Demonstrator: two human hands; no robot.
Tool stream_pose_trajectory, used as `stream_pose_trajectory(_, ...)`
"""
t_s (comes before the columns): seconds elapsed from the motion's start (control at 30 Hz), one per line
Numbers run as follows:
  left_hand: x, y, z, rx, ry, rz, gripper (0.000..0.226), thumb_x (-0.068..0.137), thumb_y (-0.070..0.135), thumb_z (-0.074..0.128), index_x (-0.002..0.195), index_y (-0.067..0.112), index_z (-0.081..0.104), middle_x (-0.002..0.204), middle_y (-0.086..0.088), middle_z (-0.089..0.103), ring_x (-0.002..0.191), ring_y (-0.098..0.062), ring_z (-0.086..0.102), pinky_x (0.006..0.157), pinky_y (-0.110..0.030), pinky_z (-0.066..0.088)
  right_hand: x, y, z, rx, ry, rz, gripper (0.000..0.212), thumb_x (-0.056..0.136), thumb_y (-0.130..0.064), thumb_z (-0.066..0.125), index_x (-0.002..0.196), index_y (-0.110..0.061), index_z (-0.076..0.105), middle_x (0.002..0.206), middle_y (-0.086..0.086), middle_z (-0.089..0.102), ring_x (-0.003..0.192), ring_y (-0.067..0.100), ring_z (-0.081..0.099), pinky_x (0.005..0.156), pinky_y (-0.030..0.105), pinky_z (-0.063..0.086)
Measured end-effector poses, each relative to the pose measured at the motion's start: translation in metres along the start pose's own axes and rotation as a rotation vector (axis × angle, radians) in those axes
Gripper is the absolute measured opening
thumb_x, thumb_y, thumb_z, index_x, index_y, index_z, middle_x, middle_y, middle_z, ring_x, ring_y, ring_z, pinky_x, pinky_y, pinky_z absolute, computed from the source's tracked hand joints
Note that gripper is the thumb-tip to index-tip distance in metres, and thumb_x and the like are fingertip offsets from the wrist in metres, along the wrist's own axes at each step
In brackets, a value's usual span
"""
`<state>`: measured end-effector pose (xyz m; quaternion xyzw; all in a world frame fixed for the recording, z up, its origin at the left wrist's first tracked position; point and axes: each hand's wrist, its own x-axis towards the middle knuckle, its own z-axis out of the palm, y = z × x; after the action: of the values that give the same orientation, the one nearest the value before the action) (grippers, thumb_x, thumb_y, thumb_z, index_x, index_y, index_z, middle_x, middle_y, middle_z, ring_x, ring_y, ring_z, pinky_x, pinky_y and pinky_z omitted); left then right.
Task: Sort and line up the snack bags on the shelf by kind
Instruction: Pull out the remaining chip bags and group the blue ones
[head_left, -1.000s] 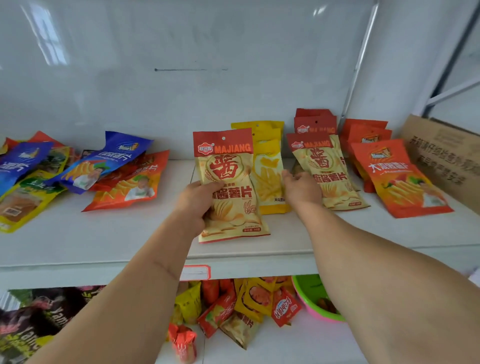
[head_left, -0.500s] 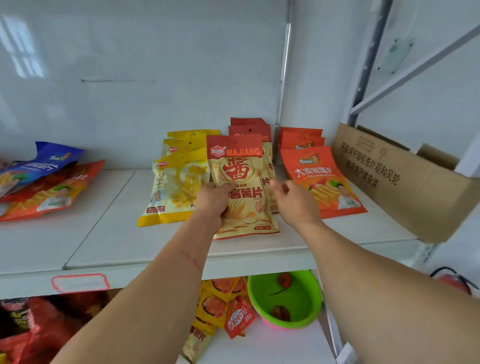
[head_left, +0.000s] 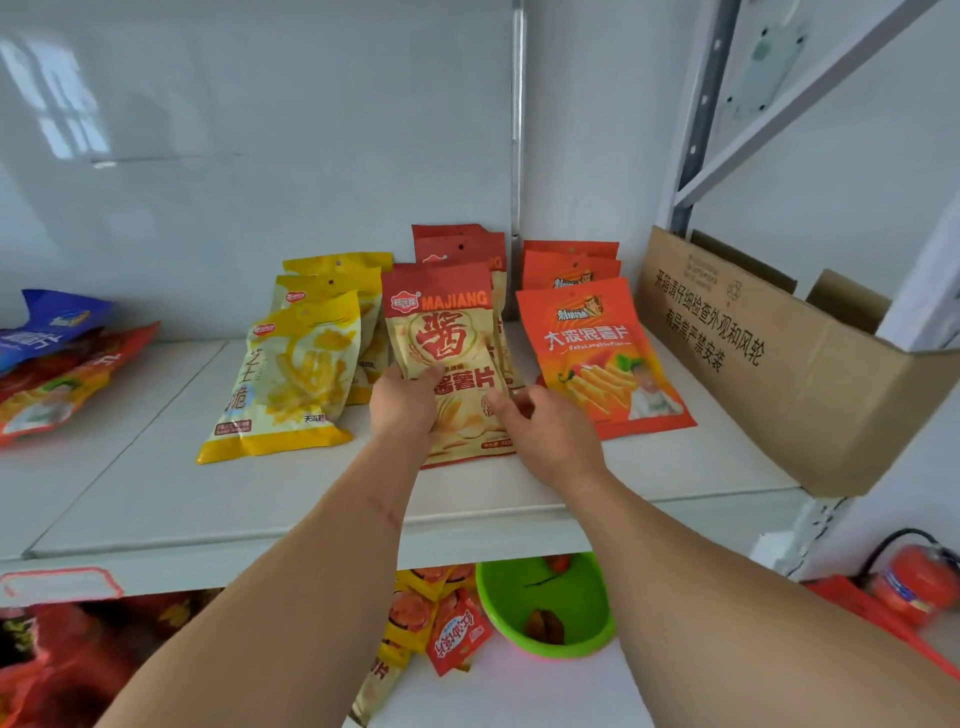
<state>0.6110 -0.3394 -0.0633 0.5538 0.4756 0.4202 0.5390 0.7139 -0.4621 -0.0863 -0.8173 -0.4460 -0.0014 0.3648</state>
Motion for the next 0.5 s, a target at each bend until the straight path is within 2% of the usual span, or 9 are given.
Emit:
stream_pose_trajectory(0.13, 0.003, 0.002, 0.010, 0.101, 0.015, 0.043, 0.026, 0.090, 0.035, 0.070, 0.110, 0.018, 0.066, 0.101, 0.000, 0.073, 0.091, -0.024, 0.070, 0.086, -0.045, 0.060, 0.003, 0.004, 0.007, -0.076, 0.024, -0.010, 0.062, 0.091, -0.073, 0.029, 0.088, -0.022, 0.063, 0.081, -0.006, 0.064, 0.075, 0.014, 0.061, 0.064, 0.037, 0.054)
stream_pose_trajectory(0.27, 0.005, 0.007, 0.008, 0.141, -0.012, 0.032, 0.032, 0.089, 0.038, 0.071, 0.113, 0.017, 0.065, 0.102, -0.001, 0.074, 0.091, -0.023, 0.070, 0.082, -0.042, 0.061, 0.000, 0.007, 0.006, -0.187, 0.120, -0.019, 0.051, 0.098, -0.061, 0.034, 0.084, -0.018, 0.056, 0.084, 0.000, 0.061, 0.082, 0.021, 0.056, 0.064, 0.033, 0.042)
stream_pose_trajectory(0.37, 0.001, 0.015, -0.006, 0.205, -0.008, 0.052, 0.040, 0.090, 0.039, 0.066, 0.119, 0.012, 0.061, 0.108, -0.005, 0.073, 0.094, -0.024, 0.069, 0.076, -0.035, 0.058, -0.006, 0.002, 0.000, -0.349, 0.208, -0.037, 0.047, 0.101, -0.050, 0.037, 0.092, -0.012, 0.064, 0.092, 0.006, 0.062, 0.090, 0.026, 0.055, 0.075, 0.038, 0.042)
stream_pose_trajectory(0.43, -0.001, 0.020, -0.023, 0.283, 0.021, 0.101, 0.047, 0.091, 0.037, 0.062, 0.128, 0.008, 0.057, 0.114, -0.012, 0.070, 0.101, -0.030, 0.066, 0.078, -0.039, 0.054, -0.008, -0.010, 0.000, -0.438, 0.225, -0.098, 0.043, 0.101, -0.044, 0.040, 0.093, -0.012, 0.067, 0.091, 0.006, 0.063, 0.088, 0.027, 0.057, 0.075, 0.038, 0.042)
stream_pose_trajectory(0.5, -0.004, 0.026, -0.045, 0.414, 0.029, 0.179, 0.040, 0.094, 0.034, 0.057, 0.126, 0.010, 0.059, 0.112, -0.014, 0.070, 0.100, -0.033, 0.065, 0.077, -0.039, 0.053, -0.008, -0.029, 0.004, -0.467, 0.213, -0.199, 0.037, 0.099, -0.038, 0.044, 0.091, -0.012, 0.068, 0.090, 0.006, 0.064, 0.087, 0.028, 0.057, 0.072, 0.037, 0.041)
